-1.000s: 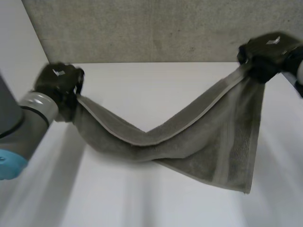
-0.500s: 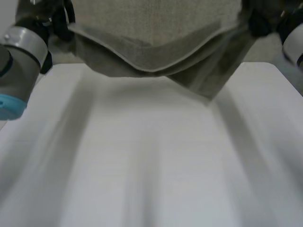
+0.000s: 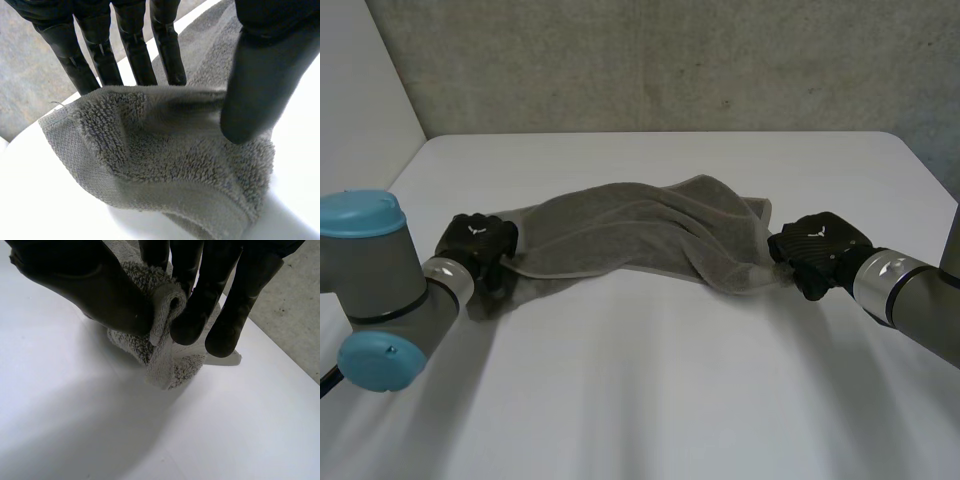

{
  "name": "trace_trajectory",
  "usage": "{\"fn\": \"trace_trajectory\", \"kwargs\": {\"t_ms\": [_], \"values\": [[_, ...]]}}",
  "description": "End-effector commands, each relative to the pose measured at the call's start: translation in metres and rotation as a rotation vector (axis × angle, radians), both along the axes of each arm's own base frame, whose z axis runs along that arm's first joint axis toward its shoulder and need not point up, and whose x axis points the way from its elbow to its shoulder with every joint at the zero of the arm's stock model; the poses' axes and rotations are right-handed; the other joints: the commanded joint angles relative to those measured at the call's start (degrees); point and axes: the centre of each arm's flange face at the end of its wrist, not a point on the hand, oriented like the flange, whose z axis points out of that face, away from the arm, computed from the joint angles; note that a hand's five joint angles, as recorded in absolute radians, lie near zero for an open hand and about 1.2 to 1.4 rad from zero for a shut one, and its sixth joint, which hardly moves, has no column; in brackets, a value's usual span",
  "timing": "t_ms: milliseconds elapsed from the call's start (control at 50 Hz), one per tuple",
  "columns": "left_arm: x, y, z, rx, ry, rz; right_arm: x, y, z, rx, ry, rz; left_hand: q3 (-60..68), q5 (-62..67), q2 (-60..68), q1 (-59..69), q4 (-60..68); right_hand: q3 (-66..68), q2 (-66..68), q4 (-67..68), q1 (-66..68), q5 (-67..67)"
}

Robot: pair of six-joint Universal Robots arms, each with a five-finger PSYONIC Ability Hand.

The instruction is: Fold the towel.

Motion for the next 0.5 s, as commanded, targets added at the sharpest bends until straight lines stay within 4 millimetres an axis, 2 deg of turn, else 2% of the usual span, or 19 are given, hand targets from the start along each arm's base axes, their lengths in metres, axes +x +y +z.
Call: {"fn": "trace_trajectory", "kwargs": {"t_ms": [20, 120, 260, 500], "values": [[-0.006, 0.012, 0.015, -0.073, 0.019, -0.027, 0.001, 0.001, 0.001, 0.001, -0.008, 0.002, -8.1, -17.94, -8.55, -8.55, -8.88, 3.19, 6.67, 3.29, 3.92, 3.75], [-0.011, 0.013, 0.013, -0.121, 0.007, -0.046, 0.001, 0.002, -0.001, 0.009, -0.006, 0.002, -9.78, -19.62, -10.24, -10.23, -10.56, 3.19, 6.67, 3.29, 3.92, 3.75], [-0.013, 0.003, 0.005, -0.192, -0.1, -0.07, -0.001, 0.003, -0.003, 0.015, -0.001, 0.001, -12.64, -22.48, -13.1, -13.09, -13.42, 3.19, 6.67, 3.29, 3.92, 3.75], [-0.011, -0.009, -0.007, -0.18, -0.137, -0.068, -0.001, 0.003, -0.005, 0.018, 0.0, 0.003, -12.47, -22.31, -12.93, -12.92, -13.25, 3.19, 6.67, 3.29, 3.92, 3.75]]}}
